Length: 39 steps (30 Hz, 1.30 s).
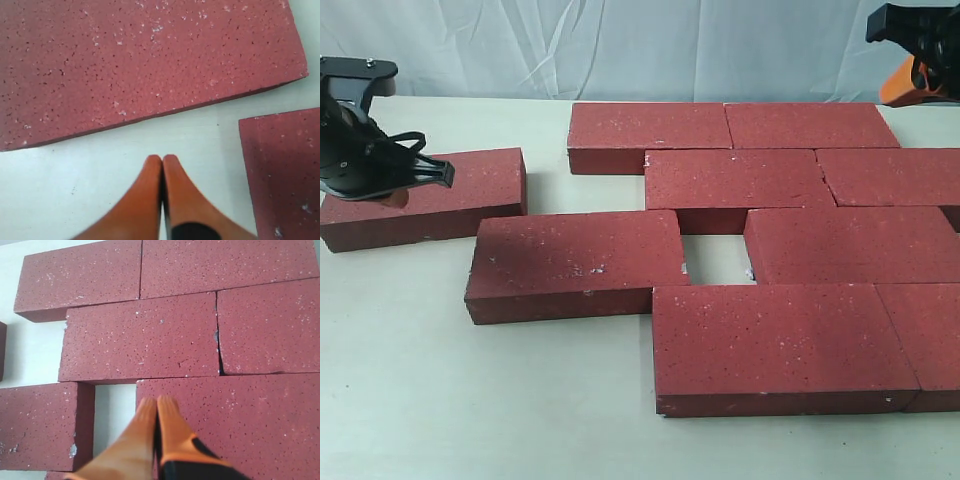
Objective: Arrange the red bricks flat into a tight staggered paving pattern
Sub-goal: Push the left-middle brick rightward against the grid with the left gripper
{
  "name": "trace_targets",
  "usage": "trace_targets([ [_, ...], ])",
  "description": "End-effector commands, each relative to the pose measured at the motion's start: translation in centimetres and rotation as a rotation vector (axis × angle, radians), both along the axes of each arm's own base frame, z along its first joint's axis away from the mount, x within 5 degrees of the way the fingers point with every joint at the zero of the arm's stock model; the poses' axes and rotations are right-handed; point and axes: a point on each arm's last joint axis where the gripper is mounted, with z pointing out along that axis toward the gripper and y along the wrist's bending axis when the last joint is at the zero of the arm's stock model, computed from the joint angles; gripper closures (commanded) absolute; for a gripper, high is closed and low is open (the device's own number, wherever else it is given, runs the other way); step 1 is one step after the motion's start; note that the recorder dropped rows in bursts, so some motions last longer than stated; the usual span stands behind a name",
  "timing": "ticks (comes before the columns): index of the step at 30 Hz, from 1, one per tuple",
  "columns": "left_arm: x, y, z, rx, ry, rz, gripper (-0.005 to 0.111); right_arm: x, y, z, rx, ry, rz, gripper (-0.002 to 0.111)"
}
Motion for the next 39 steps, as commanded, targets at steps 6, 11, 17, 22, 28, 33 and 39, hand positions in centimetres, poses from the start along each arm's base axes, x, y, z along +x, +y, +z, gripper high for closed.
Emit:
trace_targets([
  [6, -0.5, -0.1, -1.0, -0.002, 0.036, 0.007, 0.107, -0.3, -0.1, 0.1, -0.003, 0.001, 0.003, 0.109],
  [11, -0.6, -0.1, -1.2, 0.000, 0.044, 0.007, 0.107, -0.3, -0.1, 0.1, -0.003, 0.001, 0.003, 0.109],
  [17, -0.7, -0.2, -3.2, -0.010, 0.115, 0.023, 0.107, -0.3, -0.1, 0.0, -0.002, 0.003, 0.004, 0.109],
  [22, -0.5, -0.5, -4.5, -0.035, 0.155, 0.043, 0.107, -0.3, -0.1, 0.1, -0.002, 0.002, 0.003, 0.109],
  [28, -0.4, -1.2, -5.4, -0.093, 0.191, -0.009, 0.107, -0.3, -0.1, 0.1, -0.002, 0.002, 0.003, 0.109],
  [33, -0.4, -1.6, -6.7, -0.120, 0.235, -0.005, 0.107, -0.2, -0.1, -0.1, -0.002, 0.005, 0.003, 0.109],
  [39, -0.4, -3.5, -7.7, -0.114, 0.230, -0.053, 0.107, -0.2, -0.1, -0.1, -0.002, 0.005, 0.003, 0.109],
])
